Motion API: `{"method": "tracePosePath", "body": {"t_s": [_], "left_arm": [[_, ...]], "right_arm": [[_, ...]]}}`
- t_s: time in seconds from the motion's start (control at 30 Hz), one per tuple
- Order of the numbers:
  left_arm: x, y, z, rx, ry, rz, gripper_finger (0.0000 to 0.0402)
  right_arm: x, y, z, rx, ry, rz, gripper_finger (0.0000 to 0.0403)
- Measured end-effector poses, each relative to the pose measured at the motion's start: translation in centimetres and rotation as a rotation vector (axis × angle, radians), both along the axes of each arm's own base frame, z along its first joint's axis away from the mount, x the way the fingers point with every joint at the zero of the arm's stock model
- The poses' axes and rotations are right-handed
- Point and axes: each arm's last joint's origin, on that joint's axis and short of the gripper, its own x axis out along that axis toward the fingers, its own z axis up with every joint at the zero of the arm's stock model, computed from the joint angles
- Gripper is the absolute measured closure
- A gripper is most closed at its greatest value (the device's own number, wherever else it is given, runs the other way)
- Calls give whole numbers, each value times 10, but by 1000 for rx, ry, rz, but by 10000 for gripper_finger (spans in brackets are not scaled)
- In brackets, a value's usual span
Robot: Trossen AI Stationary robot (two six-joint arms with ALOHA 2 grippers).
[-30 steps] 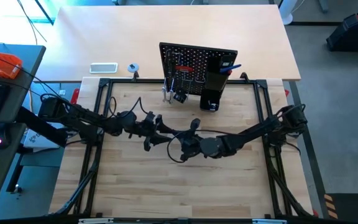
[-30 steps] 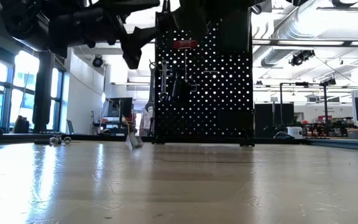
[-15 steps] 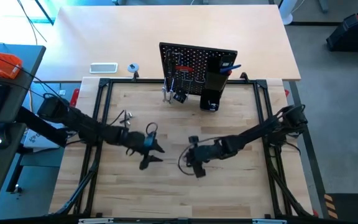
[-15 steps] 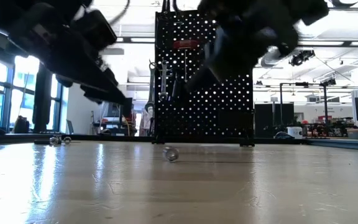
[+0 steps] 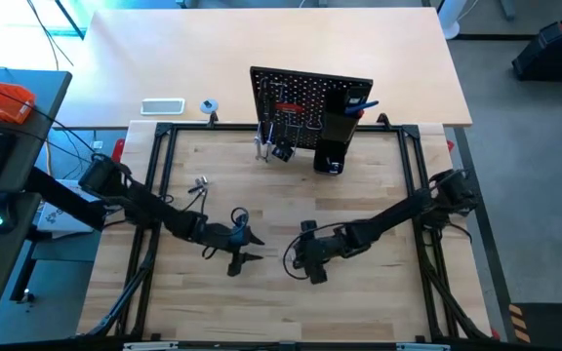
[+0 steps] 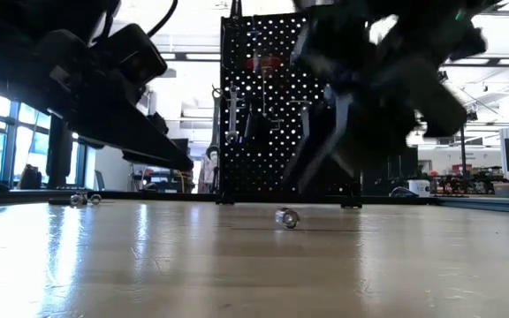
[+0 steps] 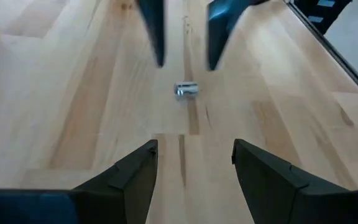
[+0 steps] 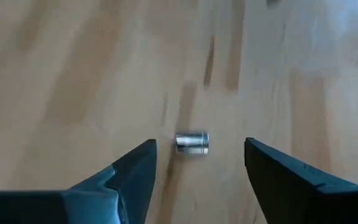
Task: Hang tools onto peg board
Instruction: Put the socket into the bottom black bin on the peg board
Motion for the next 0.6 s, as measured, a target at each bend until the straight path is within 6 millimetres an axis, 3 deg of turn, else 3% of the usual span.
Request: {"method": "tracePosePath", "body": {"t_s": [0.23,0.33,0.6], "left_arm": [[8,-3,-9,-22,-3,-10,201],[10,-5,-10,-25,0,-22,201],[11,-6,-9,-4,-13,-39,201]], "right_arm": [[6,-8,-26,2,73,-5,180],[7,-11,-34,32,105,-16,204],[6,-10,-36,37,130,4,388]]}}
